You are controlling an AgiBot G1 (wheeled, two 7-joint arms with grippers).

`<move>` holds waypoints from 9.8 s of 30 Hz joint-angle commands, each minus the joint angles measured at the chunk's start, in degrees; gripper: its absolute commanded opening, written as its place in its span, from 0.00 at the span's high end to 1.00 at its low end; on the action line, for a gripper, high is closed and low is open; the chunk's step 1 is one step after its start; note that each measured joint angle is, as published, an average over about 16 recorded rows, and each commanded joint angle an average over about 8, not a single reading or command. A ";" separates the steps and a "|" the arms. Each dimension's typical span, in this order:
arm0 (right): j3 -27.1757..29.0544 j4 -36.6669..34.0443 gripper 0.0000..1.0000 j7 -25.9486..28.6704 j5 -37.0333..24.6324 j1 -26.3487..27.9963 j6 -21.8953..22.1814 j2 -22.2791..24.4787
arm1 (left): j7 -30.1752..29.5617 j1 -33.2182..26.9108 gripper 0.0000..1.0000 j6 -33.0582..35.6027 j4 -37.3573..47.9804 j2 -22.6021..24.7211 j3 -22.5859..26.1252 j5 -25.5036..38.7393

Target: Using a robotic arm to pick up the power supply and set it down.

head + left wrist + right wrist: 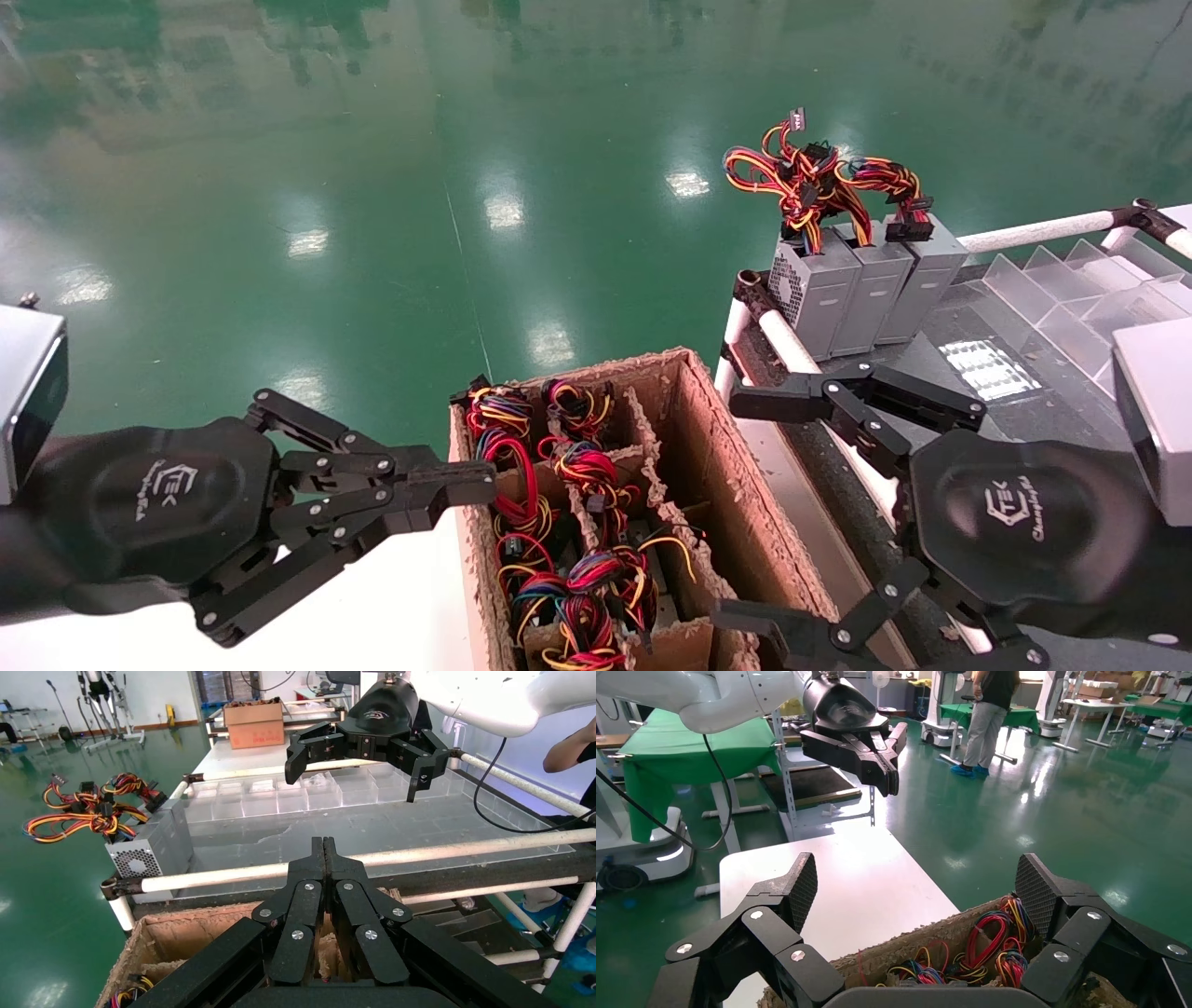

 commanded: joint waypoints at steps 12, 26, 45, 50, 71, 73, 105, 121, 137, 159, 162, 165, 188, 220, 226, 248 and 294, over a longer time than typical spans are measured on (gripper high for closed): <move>-0.82 -2.18 0.00 0.23 -1.90 -0.05 0.86 -0.13 | 0.02 -0.02 0.00 0.01 0.03 0.00 0.02 -0.01; -11.51 -2.40 0.00 8.27 -17.20 5.27 -1.34 -4.99 | 0.04 -0.04 0.00 0.01 0.05 -0.01 0.06 -0.03; -20.18 -10.01 0.00 6.58 -24.39 8.81 -2.08 -17.54 | 0.07 -0.05 0.00 -0.01 0.05 -0.03 0.11 -0.06; -20.48 -12.76 0.00 4.17 -25.95 9.41 0.00 -19.90 | 0.07 -0.05 0.00 -0.01 0.05 -0.03 0.13 -0.07; -21.06 -21.27 0.24 -0.56 -28.48 11.18 2.95 -24.34 | 0.10 -0.07 0.00 -0.04 0.05 -0.05 0.18 -0.11; -21.12 -21.77 0.49 -0.86 -28.73 11.25 3.18 -24.53 | 0.10 -0.07 0.00 -0.04 0.05 -0.06 0.18 -0.11; -21.98 -28.55 1.00 -3.95 -26.70 11.86 -2.93 -24.77 | 0.14 -0.08 0.00 -0.07 0.05 -0.09 0.26 -0.17; -23.44 -25.23 1.00 -3.64 -23.88 10.38 -3.87 -21.73 | 0.16 -0.09 0.00 -0.09 0.05 -0.10 0.30 -0.19; -22.39 -18.64 1.00 -1.24 -11.55 10.16 -5.08 -15.17 | 0.18 -0.10 0.00 -0.11 0.05 -0.12 0.34 -0.22; -19.59 -19.89 1.00 -0.32 12.82 19.74 -5.16 -0.74 | 0.21 -0.11 0.00 -0.13 0.05 -0.14 0.39 -0.26; -19.08 -22.14 1.00 -1.26 14.19 20.92 -5.17 1.37 | 0.21 -0.12 0.00 -0.13 0.05 -0.14 0.40 -0.26; -18.86 -24.72 1.00 -2.27 14.87 22.08 -5.21 3.50 | 0.21 -0.12 0.00 -0.14 0.05 -0.15 0.41 -0.27; -22.95 -45.46 1.00 -14.23 10.96 22.92 -5.14 14.29 | 0.24 -0.13 0.00 -0.16 0.05 -0.17 0.46 -0.30; -32.73 -57.96 1.00 -22.17 -3.36 36.10 -4.30 1.42 | 0.28 -0.15 0.00 -0.19 0.05 -0.20 0.53 -0.35; -33.53 -59.97 1.00 -22.81 -4.04 38.16 -4.52 -0.89 | 0.28 -0.15 0.00 -0.19 0.05 -0.20 0.55 -0.36; -35.40 -66.06 1.00 -29.92 -6.21 43.64 -0.67 -8.72 | 0.31 -0.16 0.00 -0.21 0.05 -0.22 0.60 -0.39; -35.02 -73.39 0.00 -35.53 -6.00 46.63 10.63 -18.58 | 0.36 -0.18 0.00 -0.26 0.05 -0.26 0.70 -0.46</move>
